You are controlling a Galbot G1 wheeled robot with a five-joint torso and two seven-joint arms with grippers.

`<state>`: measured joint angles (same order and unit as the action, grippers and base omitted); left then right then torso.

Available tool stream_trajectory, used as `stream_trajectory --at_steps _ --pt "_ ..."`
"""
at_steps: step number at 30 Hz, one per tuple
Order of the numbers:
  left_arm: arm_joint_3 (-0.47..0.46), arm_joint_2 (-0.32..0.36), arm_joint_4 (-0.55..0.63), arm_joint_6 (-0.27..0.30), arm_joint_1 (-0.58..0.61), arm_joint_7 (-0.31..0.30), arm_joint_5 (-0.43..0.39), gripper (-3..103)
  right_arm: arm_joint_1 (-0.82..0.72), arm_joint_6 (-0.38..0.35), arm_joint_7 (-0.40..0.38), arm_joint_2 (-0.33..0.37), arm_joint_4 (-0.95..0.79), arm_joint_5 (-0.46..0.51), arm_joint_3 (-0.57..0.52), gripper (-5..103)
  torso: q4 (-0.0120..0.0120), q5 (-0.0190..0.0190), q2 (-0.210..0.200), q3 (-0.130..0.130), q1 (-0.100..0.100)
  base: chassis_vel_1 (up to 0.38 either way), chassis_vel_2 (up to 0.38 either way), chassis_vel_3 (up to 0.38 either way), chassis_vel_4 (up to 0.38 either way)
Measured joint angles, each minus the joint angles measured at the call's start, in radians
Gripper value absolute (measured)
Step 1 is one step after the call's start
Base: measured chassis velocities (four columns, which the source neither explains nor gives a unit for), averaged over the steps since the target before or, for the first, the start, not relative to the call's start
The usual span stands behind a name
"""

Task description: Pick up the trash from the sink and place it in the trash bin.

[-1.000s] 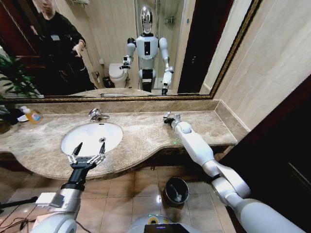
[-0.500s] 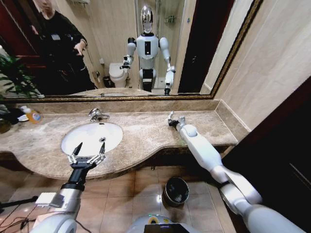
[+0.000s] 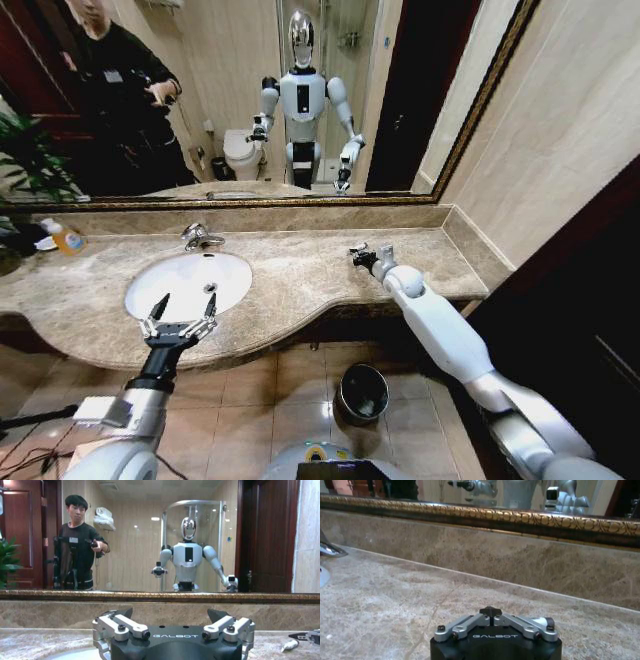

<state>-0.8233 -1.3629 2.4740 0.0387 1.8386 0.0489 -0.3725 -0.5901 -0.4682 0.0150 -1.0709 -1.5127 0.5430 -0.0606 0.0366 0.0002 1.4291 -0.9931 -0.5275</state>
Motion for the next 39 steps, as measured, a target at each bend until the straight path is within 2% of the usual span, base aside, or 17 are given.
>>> stream_trajectory --at_steps 3,6,9,12,13,15,16,17,19,20,21,25,26,27,29,31,39 --pt "0.0 0.0 0.0 0.0 0.0 0.0 0.0 100 0.016 0.022 0.002 -0.009 0.027 0.0 0.003 -1 0.0001 0.0 0.0 0.0 0.0 0.0 0.0 0.0 0.0" --pt "0.0 0.0 0.0 0.0 0.0 0.0 0.0 100 0.052 0.034 -0.009 -0.036 0.089 -0.009 0.014 15 0.0002 0.0 0.0 0.0 0.0 0.0 0.0 0.0 0.0" --pt "0.0 0.0 0.0 0.0 0.0 0.0 0.0 100 0.076 0.028 -0.062 -0.062 0.121 -0.014 0.023 21 0.0002 -0.0002 0.0 0.0 0.0 0.0 0.0 0.0 0.0" --pt "0.0 0.0 0.0 0.0 0.0 0.0 0.0 100 0.091 -0.003 -0.234 -0.11 0.139 0.005 0.042 37 0.0003 -0.0003 0.0 0.0 0.0 0.0 0.0 0.0 0.0" --pt "0.0 0.0 0.0 0.0 0.0 0.0 0.0 100 0.091 -0.003 -0.234 -0.11 0.139 0.005 0.042 37 0.0003 -0.0003 0.0 0.0 0.0 0.0 0.0 0.0 0.0" --pt "0.0 0.0 0.0 0.0 0.0 0.0 0.0 100 0.094 -0.01 -0.409 -0.148 0.141 0.061 0.055 47 0.0002 -0.0003 0.0 0.0 0.0 0.0 0.0 0.0 0.0" --pt "0.0 0.0 0.0 0.0 0.0 0.0 0.0 100 0.096 -0.012 -0.458 -0.158 0.141 0.082 0.06 53 0.0003 -0.0003 0.0 0.0 0.0 0.0 0.0 0.0 0.0" --pt "0.0 0.0 0.0 0.0 0.0 0.0 0.0 100 0.096 -0.012 -0.458 -0.158 0.141 0.082 0.06 53 0.0003 -0.0003 0.0 0.0 0.0 0.0 0.0 0.0 0.0" --pt "0.0 0.0 0.0 0.0 0.0 0.0 0.0 100 0.097 -0.019 -0.575 -0.181 0.126 0.146 0.075 64 0.0003 -0.0003 0.0 0.0 0.0 0.0 0.0 0.0 0.0" --pt "0.0 0.0 0.0 0.0 0.0 0.0 0.0 100 0.096 -0.026 -0.616 -0.188 0.113 0.174 0.079 64 0.0004 -0.0004 0.0 0.0 0.0 0.0 0.0 0.0 0.0" --pt "0.0 0.0 0.0 0.0 0.0 0.0 0.0 100 0.096 -0.026 -0.616 -0.188 0.113 0.174 0.079 64 0.0004 -0.0004 0.0 0.0 0.0 0.0 0.0 0.0 0.0" --pt "0.0 0.0 0.0 0.0 0.0 0.0 0.0 100 0.081 -0.029 -0.72 -0.209 0.078 0.211 0.093 85 0.0002 -0.0004 0.0 0.0 0.0 0.0 0.0 0.0 0.0" --pt "0.0 0.0 0.0 0.0 0.0 0.0 0.0 100 0.078 -0.019 -0.74 -0.216 0.079 0.211 0.094 85 0.0002 -0.0004 0.0 0.0 0.0 0.0 0.0 0.0 0.0" --pt "0.0 0.0 0.0 0.0 0.0 0.0 0.0 100 0.078 -0.019 -0.74 -0.216 0.079 0.211 0.094 85 0.0002 -0.0004 0.0 0.0 0.0 0.0 0.0 0.0 0.0" --pt "0.0 0.0 0.0 0.0 0.0 0.0 0.0 100 0.065 -0.001 -0.753 -0.223 0.08 0.2 0.094 95 0.0004 -0.0004 0.0 0.0 0.0 0.0 0.0 0.0 0.0" --pt "0.0 0.0 0.0 0.0 0.0 0.0 0.0 100 0.06 0.001 -0.752 -0.222 0.079 0.196 0.093 99 0.0004 -0.0004 0.0 0.0 0.0 0.0 0.0 0.0 0.0" --pt "0.0 0.0 0.0 0.0 0.0 0.0 0.0 100 0.011 0.028 -0.742 -0.218 0.075 0.149 0.053 100 0.0002 -0.0004 0.0 0.0 0.0 0.0 0.0 0.0 0.0"
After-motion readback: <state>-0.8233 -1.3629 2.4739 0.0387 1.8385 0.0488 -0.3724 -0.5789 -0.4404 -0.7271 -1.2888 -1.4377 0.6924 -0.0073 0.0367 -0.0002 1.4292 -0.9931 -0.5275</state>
